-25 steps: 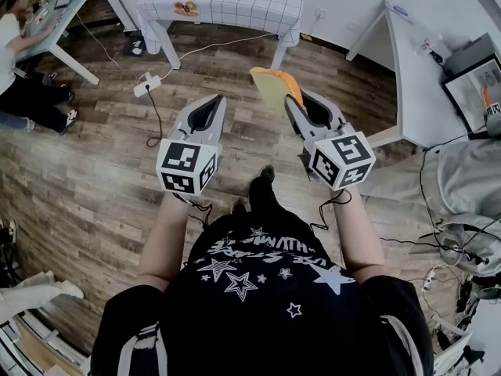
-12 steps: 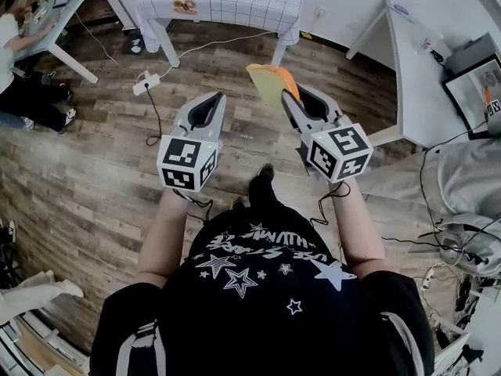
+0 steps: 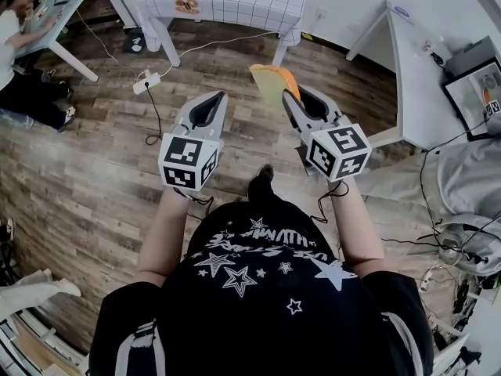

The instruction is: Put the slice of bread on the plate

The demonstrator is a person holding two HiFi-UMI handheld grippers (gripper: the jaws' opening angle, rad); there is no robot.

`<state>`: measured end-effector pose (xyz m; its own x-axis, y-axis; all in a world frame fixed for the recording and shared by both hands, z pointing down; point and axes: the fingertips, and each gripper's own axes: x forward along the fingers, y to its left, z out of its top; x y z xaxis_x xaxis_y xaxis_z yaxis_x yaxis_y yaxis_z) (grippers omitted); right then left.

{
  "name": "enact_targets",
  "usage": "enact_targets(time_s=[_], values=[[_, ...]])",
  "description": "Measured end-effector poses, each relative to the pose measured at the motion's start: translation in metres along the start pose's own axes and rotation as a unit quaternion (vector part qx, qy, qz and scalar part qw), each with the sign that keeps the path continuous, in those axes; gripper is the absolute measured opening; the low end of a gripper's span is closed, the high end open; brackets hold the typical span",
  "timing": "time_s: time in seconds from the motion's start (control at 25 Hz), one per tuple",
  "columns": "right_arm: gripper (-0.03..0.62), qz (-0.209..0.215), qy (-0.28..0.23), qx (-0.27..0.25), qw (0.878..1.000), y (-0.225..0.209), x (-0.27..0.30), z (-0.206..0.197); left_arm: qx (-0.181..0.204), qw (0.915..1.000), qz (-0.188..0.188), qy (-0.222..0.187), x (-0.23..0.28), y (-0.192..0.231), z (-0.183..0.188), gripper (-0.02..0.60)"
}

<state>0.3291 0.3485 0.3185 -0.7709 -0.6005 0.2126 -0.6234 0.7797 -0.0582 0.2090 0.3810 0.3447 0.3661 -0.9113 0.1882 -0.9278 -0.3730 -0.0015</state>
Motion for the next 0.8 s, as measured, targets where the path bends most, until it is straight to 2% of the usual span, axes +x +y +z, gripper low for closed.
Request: enact_targets(time_s=[0.2,0.44,0.8], values=[[0.096,-0.005,-0.013,0.019,1.000,0.003,0.000,0.008,-0.002,1.0000,0.008,-0.003,-0.017,0.010,-0.001,0.009],[0.097,-0.006,-0.022,0.009,1.000,0.004,0.007,0.016,-0.002,0.9997,0.021,-0.012,-0.028,0.031,-0.004,0.009],[0.097,0.021,-0.021,0.019,0.999,-0.016,0.071,0.024,-0.014,0.9987,0.049,-0.003,-0.008,0.076,-0.010,0.009]])
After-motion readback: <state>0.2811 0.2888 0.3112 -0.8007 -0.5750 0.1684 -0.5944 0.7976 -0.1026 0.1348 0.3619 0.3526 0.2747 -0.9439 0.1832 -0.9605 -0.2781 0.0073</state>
